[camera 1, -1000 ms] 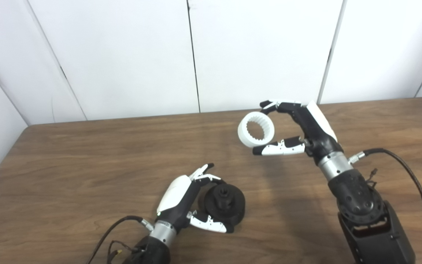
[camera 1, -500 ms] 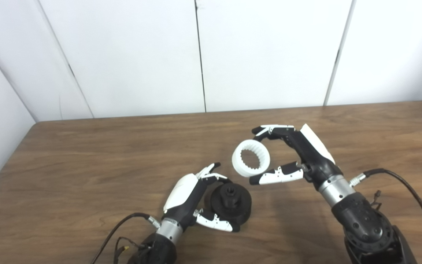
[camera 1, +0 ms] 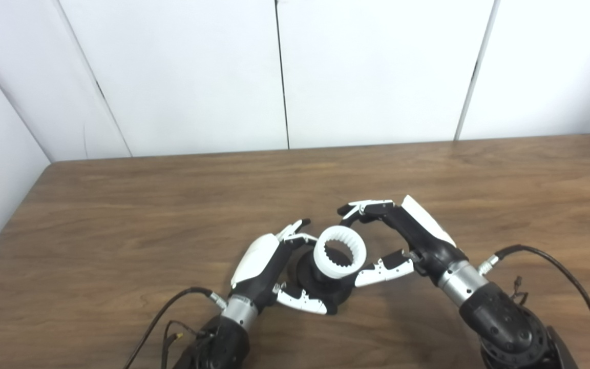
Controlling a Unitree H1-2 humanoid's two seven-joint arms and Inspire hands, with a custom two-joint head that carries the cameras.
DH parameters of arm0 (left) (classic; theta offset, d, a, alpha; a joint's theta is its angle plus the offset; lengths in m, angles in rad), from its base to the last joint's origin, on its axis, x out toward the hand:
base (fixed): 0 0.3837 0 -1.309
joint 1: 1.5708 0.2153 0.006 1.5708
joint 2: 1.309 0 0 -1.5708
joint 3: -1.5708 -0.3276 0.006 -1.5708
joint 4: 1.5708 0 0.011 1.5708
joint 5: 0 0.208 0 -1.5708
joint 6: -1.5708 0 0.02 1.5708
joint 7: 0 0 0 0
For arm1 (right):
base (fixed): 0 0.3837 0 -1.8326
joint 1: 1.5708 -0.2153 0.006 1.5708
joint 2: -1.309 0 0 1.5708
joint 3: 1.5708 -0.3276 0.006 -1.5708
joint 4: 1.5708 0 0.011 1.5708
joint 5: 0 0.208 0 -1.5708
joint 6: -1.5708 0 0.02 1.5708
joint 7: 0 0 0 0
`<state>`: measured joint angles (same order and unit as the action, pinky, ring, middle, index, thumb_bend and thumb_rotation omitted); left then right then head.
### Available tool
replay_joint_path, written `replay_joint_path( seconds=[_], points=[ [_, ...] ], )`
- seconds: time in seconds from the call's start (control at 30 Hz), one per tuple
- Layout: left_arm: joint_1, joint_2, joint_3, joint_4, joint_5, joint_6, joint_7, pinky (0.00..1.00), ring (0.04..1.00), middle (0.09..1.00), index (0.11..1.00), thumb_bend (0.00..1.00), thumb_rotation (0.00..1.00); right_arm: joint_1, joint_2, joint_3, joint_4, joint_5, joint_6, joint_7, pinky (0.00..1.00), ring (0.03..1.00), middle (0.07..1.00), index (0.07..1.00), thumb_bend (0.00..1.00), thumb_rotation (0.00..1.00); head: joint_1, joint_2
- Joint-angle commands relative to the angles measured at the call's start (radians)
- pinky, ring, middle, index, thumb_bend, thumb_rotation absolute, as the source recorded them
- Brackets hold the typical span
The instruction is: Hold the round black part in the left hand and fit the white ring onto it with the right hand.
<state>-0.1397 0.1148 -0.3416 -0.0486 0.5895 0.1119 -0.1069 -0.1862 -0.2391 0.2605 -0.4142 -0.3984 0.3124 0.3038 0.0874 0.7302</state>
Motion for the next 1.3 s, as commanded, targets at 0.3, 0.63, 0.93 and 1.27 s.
replay_joint_path(
  seconds=[0.3,0.63,0.93,1.27],
  points=[
    [-0.007,-0.005,-0.02,0.007,0.017,0.022,-0.014,0.92,0.964,0.966,0.597,0.99,0.24,-0.025,0.0,0.014,0.075,-0.018,-0.068,-0.016,0.76,0.849,0.784,0.481,0.52,0.14,0.009,0.005],
    [-0.003,-0.008,-0.022,-0.004,0.022,0.036,-0.025,0.93,0.969,0.969,0.601,0.99,0.25,-0.042,0.014,0.015,0.106,-0.034,-0.063,-0.02,0.77,0.855,0.785,0.48,0.52,0.14,0.011,0.007],
    [-0.003,-0.005,-0.027,-0.001,0.019,0.034,-0.023,0.93,0.969,0.971,0.604,0.99,0.25,-0.056,0.032,0.013,0.123,-0.037,-0.064,-0.036,0.76,0.846,0.779,0.48,0.52,0.14,0.014,0.008],
    [-0.002,-0.004,-0.03,-0.005,0.021,0.039,-0.028,0.93,0.973,0.973,0.607,0.99,0.25,-0.075,0.048,0.019,0.121,-0.057,-0.043,-0.028,0.75,0.852,0.786,0.48,0.52,0.14,0.016,0.013]
  ],
)
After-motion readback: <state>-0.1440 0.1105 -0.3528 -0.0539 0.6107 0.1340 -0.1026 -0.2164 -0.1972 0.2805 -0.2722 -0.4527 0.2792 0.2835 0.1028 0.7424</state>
